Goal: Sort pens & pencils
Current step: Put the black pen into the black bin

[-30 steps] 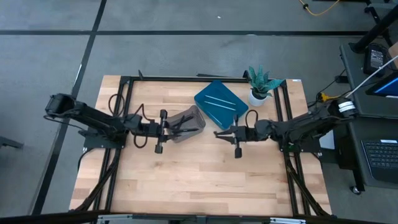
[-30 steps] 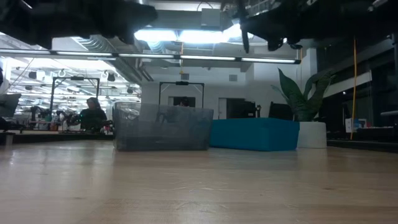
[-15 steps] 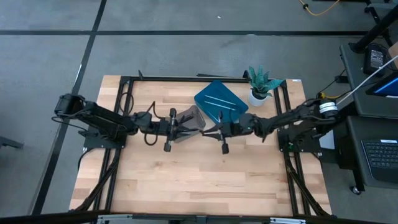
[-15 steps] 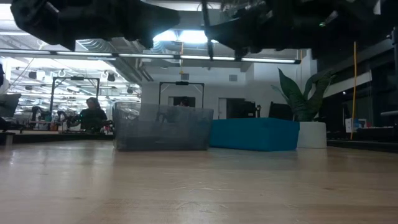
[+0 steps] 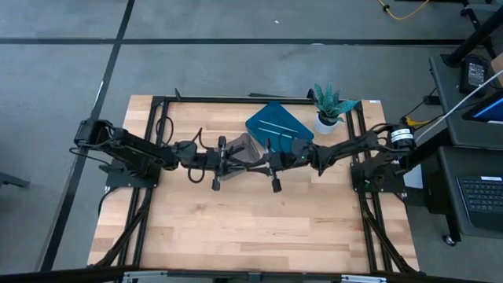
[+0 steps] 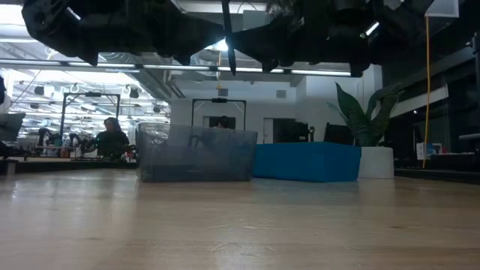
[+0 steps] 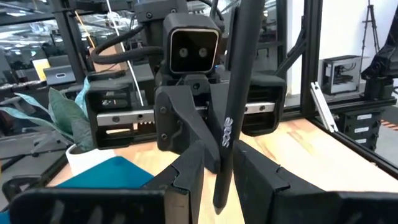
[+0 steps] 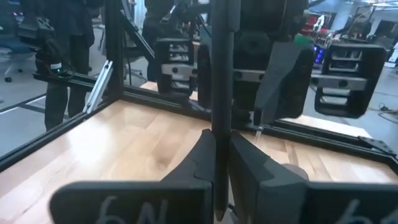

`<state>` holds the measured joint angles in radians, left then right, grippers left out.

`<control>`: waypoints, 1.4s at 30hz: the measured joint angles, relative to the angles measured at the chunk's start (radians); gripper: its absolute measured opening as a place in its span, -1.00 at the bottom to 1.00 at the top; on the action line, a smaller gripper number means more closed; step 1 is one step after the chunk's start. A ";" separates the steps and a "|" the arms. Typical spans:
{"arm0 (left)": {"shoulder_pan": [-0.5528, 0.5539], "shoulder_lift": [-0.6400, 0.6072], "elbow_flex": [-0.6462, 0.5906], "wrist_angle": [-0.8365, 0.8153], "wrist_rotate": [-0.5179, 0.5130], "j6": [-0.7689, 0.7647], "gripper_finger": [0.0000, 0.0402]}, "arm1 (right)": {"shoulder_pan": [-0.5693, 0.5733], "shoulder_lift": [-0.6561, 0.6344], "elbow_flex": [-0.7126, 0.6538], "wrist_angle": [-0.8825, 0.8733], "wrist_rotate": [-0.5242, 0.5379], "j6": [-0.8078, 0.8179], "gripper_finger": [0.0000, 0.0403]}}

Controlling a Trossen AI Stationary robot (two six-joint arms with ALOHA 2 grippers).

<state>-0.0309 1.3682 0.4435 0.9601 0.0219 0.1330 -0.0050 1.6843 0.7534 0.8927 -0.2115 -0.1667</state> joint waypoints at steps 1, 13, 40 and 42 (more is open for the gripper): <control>0.000 0.000 0.000 0.002 0.000 0.000 -0.61 | -0.001 0.000 0.001 -0.003 0.000 0.000 -0.88; 0.000 0.000 0.000 0.021 0.049 -0.002 -0.61 | -0.012 0.004 0.006 0.003 -0.005 0.000 -0.88; 0.020 0.064 0.074 0.016 0.057 -0.022 -0.61 | -0.012 0.038 0.063 -0.014 -0.026 0.000 -0.88; 0.020 0.098 0.092 0.014 0.073 -0.019 -0.61 | -0.011 0.043 0.077 -0.059 -0.027 -0.011 -0.88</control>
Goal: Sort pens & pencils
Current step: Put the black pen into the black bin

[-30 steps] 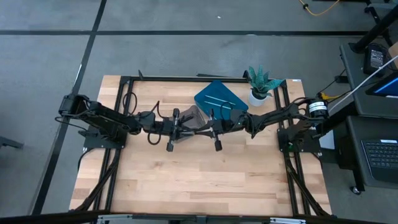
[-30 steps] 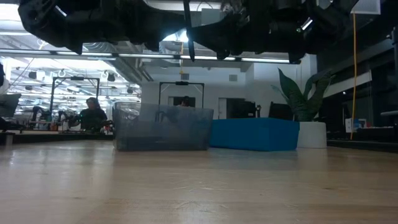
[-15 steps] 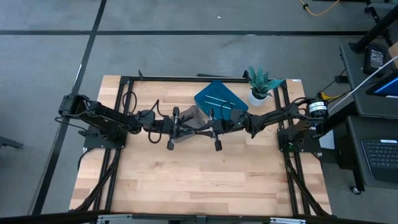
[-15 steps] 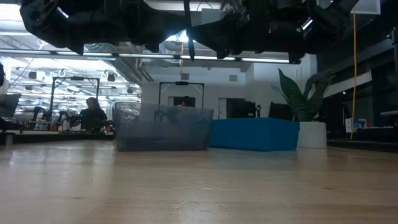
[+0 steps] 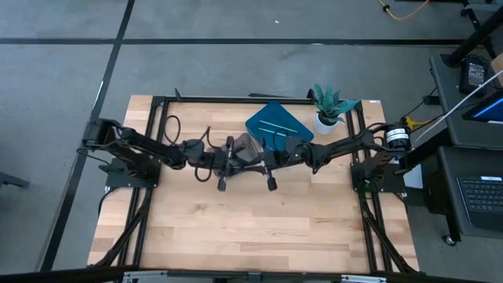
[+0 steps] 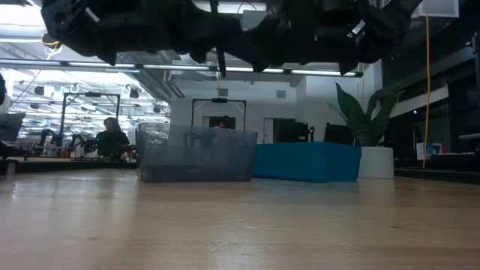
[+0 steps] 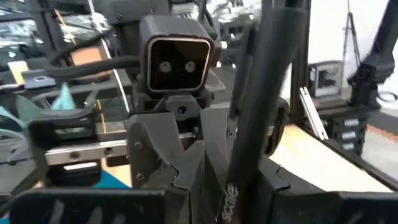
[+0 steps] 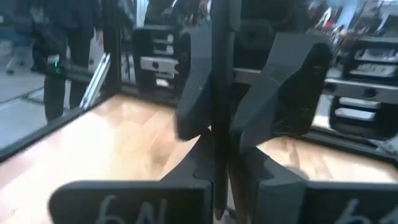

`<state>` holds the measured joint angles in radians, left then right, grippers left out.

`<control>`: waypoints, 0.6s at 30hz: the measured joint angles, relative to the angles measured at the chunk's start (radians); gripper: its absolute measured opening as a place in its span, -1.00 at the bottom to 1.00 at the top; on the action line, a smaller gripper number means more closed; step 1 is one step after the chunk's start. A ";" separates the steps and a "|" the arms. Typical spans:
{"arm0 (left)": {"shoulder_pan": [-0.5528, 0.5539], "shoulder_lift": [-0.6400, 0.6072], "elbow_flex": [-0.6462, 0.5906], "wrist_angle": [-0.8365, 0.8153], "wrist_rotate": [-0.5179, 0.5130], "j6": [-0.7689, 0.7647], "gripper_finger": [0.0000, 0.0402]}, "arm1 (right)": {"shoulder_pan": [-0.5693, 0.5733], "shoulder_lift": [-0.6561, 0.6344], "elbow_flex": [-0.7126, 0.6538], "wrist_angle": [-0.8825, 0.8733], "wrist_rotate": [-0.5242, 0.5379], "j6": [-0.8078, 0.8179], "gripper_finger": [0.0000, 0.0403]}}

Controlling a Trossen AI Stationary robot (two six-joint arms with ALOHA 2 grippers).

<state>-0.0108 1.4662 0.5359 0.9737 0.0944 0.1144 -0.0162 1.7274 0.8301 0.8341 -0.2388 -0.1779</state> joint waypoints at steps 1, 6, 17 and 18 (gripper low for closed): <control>0.000 0.013 0.005 -0.005 0.004 0.003 -0.61 | 0.000 0.001 0.001 -0.017 0.000 -0.007 -0.88; 0.010 0.027 0.009 -0.012 0.006 0.023 -0.61 | 0.000 0.000 -0.011 -0.022 0.009 -0.011 -0.88; 0.030 -0.027 0.008 -0.098 0.039 0.026 -0.61 | -0.002 -0.006 -0.016 -0.011 0.015 -0.025 -0.88; 0.030 -0.027 0.008 -0.098 0.039 0.027 -0.61 | -0.002 -0.006 -0.016 -0.011 0.015 -0.026 -0.88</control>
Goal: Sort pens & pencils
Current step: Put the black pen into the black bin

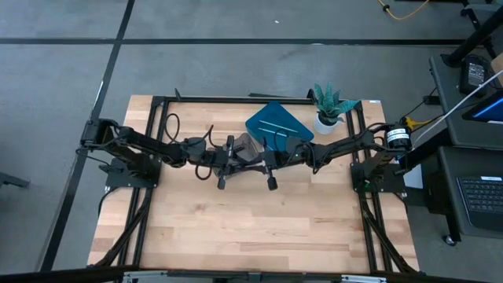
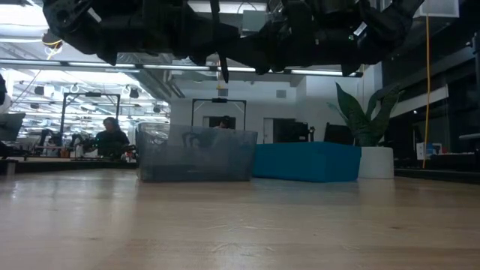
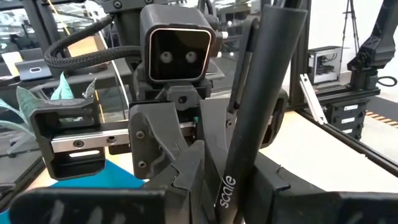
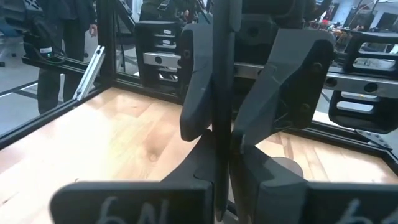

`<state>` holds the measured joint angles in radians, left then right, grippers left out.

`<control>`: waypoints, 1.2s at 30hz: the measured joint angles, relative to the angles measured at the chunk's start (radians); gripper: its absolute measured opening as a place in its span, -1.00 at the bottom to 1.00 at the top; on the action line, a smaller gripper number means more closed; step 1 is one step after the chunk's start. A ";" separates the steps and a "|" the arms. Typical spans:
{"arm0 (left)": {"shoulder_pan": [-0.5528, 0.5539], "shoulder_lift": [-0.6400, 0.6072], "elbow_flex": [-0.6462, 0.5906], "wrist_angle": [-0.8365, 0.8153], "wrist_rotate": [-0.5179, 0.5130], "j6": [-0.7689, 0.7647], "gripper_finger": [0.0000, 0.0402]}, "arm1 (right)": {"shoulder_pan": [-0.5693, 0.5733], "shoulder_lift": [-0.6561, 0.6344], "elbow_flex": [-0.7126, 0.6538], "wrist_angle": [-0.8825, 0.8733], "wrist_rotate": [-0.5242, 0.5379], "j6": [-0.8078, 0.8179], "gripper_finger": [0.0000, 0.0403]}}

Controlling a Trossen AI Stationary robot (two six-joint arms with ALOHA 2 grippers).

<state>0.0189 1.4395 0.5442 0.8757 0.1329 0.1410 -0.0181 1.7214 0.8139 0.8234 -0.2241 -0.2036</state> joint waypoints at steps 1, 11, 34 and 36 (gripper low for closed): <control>0.001 0.000 0.000 0.000 0.000 0.000 -0.61 | 0.000 0.000 0.000 0.000 0.000 -0.001 -0.88; 0.021 -0.001 0.000 -0.023 0.020 0.011 -0.61 | 0.000 0.000 -0.002 -0.008 0.014 -0.003 -0.88; 0.054 -0.101 -0.004 -0.179 0.081 0.023 -0.88 | 0.000 -0.006 -0.002 -0.008 0.010 -0.010 -0.99; 0.055 -0.101 -0.004 -0.176 0.081 0.028 -0.88 | 0.000 -0.006 -0.002 -0.007 0.010 -0.010 -1.00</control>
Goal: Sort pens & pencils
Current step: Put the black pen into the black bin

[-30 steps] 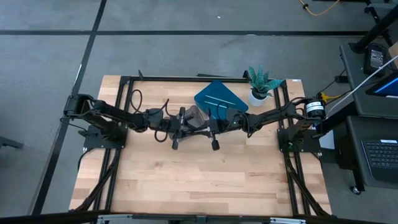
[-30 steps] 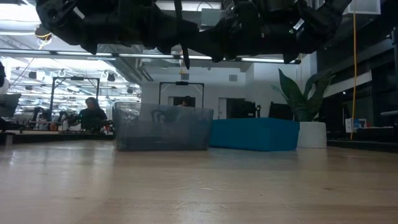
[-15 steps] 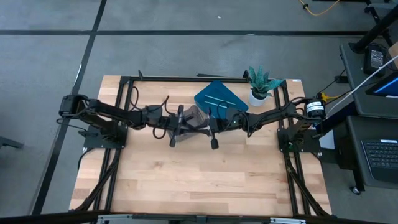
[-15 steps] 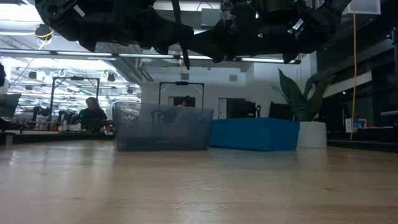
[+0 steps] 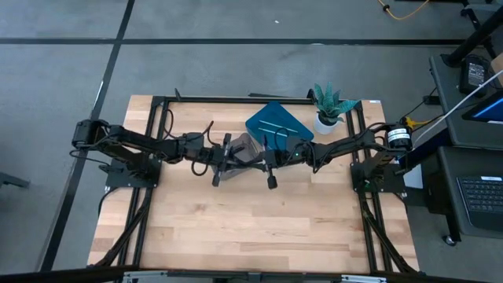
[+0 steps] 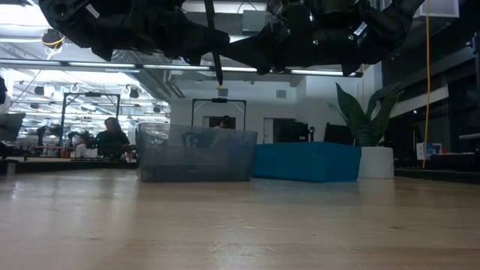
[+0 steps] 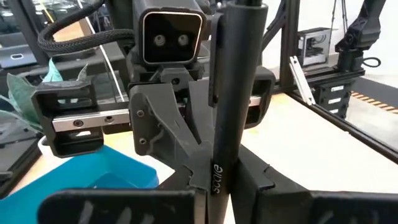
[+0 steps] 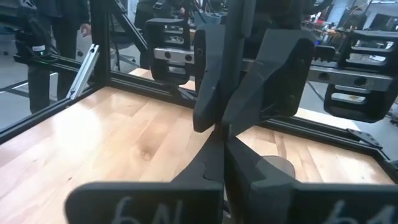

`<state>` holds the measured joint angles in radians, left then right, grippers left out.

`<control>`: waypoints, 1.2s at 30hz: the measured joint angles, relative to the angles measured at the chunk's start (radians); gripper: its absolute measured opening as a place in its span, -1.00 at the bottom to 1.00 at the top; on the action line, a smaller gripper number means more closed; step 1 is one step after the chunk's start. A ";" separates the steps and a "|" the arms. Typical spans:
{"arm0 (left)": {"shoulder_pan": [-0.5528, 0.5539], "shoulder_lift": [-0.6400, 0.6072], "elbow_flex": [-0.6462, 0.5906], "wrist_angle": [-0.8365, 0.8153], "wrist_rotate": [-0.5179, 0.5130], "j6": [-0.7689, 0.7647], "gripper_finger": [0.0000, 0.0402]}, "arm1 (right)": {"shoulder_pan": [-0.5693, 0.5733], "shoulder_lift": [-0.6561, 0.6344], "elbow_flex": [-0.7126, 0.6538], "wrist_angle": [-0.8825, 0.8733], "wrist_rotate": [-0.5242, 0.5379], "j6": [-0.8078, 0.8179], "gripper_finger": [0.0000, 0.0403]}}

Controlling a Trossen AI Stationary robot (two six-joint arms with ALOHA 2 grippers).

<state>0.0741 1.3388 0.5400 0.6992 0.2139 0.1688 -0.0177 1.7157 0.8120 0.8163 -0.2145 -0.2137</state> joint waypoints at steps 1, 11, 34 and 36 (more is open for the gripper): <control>0.003 0.000 0.000 0.000 0.000 0.004 -0.88 | 0.000 0.000 0.000 0.000 0.001 0.004 -1.00; 0.054 -0.146 0.002 -0.143 -0.042 0.026 -0.88 | 0.000 -0.109 0.001 -0.189 -0.001 0.055 -0.83; 0.126 -0.159 0.015 -0.418 -0.087 -0.095 -0.88 | 0.001 -0.355 0.002 -0.653 0.101 0.074 -0.81; 0.126 -0.159 0.050 -0.509 -0.088 -0.108 -0.88 | 0.001 -0.376 0.002 -0.674 0.128 0.073 -0.81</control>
<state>0.2002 1.1802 0.5900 0.1897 0.1263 0.0612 -0.0170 1.3393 0.8135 0.1420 -0.0864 -0.1410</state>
